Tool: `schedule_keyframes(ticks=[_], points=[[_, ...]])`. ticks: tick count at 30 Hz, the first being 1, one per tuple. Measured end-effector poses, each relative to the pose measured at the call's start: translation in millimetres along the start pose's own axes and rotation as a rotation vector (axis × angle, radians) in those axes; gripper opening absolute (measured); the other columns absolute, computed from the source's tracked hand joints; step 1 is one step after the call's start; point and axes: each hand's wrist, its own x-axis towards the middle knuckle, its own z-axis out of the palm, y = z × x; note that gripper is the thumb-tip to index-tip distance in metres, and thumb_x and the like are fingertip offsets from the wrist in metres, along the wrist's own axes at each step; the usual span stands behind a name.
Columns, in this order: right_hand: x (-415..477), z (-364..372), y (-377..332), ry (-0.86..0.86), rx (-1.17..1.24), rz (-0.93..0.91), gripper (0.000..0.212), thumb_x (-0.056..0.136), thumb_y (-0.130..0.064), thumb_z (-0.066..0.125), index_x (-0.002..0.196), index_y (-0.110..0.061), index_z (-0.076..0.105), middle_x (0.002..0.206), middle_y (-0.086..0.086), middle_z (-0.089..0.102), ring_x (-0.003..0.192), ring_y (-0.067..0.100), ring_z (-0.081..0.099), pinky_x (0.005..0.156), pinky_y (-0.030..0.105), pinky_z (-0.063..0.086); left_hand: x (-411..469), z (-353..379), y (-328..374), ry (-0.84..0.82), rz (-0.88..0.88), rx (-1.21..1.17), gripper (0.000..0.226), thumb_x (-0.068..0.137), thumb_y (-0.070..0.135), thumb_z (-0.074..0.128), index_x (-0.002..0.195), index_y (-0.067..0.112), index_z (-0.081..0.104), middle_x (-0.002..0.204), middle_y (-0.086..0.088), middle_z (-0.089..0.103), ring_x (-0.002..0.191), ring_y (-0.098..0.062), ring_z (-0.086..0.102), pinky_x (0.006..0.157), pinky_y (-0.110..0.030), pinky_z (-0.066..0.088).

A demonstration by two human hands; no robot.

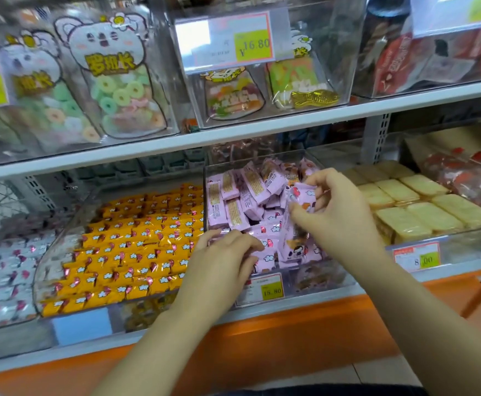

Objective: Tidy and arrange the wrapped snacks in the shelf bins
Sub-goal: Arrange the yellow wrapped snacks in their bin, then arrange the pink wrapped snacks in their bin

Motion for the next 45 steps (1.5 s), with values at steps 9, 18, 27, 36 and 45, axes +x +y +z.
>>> schedule_keyframes(ticks=[9, 18, 27, 36, 45], points=[[-18.0, 1.8, 9.1, -0.372, -0.465, -0.21, 0.033, 0.076, -0.045, 0.071, 0.097, -0.022, 0.061, 0.086, -0.01, 0.049, 0.081, 0.011, 0.047, 0.072, 0.027, 0.037, -9.7, -8.6, -11.2, 0.067, 0.009, 0.074, 0.013, 0.083, 0.03, 0.064, 0.095, 0.031, 0.066, 0.09, 0.016, 0.065, 0.085, -0.009, 0.065, 0.11, -0.042, 0.023], [-52.5, 6.9, 30.8, -0.341, -0.826, -0.393, 0.031, 0.056, -0.025, 0.086, 0.085, -0.025, 0.075, 0.071, -0.003, 0.062, 0.064, 0.021, 0.061, 0.054, 0.034, 0.049, -15.0, 6.6, -3.0, 0.149, 0.004, 0.223, 0.015, 0.083, 0.026, 0.057, 0.09, 0.024, 0.07, 0.086, 0.007, 0.068, 0.073, -0.017, 0.068, 0.099, -0.039, 0.032], [-43.8, -12.9, 24.7, -0.394, -0.622, -0.262, 0.033, 0.089, -0.024, 0.06, 0.122, -0.022, 0.062, 0.099, -0.001, 0.063, 0.093, 0.02, 0.057, 0.084, 0.036, 0.041, -21.7, 6.8, -8.0, 0.147, -0.004, 0.135, 0.02, 0.091, 0.031, 0.05, 0.096, 0.026, 0.068, 0.09, 0.011, 0.065, 0.08, -0.013, 0.065, 0.108, -0.037, 0.028], [-6.5, -32.2, 39.7, -0.075, -0.5, -0.088, 0.036, 0.084, -0.024, 0.066, 0.118, -0.024, 0.055, 0.123, 0.005, 0.045, 0.088, 0.028, 0.056, 0.082, 0.045, 0.047, -7.0, 0.5, 18.9, 0.113, 0.004, 0.06, 0.018, 0.09, 0.034, 0.051, 0.1, 0.032, 0.066, 0.096, 0.015, 0.06, 0.089, -0.009, 0.062, 0.112, -0.041, 0.018], [17.1, -18.1, 42.4, -0.106, -0.528, -0.119, 0.035, 0.087, -0.024, 0.064, 0.122, -0.021, 0.06, 0.126, 0.003, 0.048, 0.103, 0.027, 0.056, 0.086, 0.04, 0.049, 6.2, -1.5, 32.6, 0.063, -0.022, 0.012, 0.02, 0.093, 0.035, 0.048, 0.1, 0.032, 0.067, 0.098, 0.017, 0.062, 0.093, -0.006, 0.06, 0.112, -0.036, 0.014]])
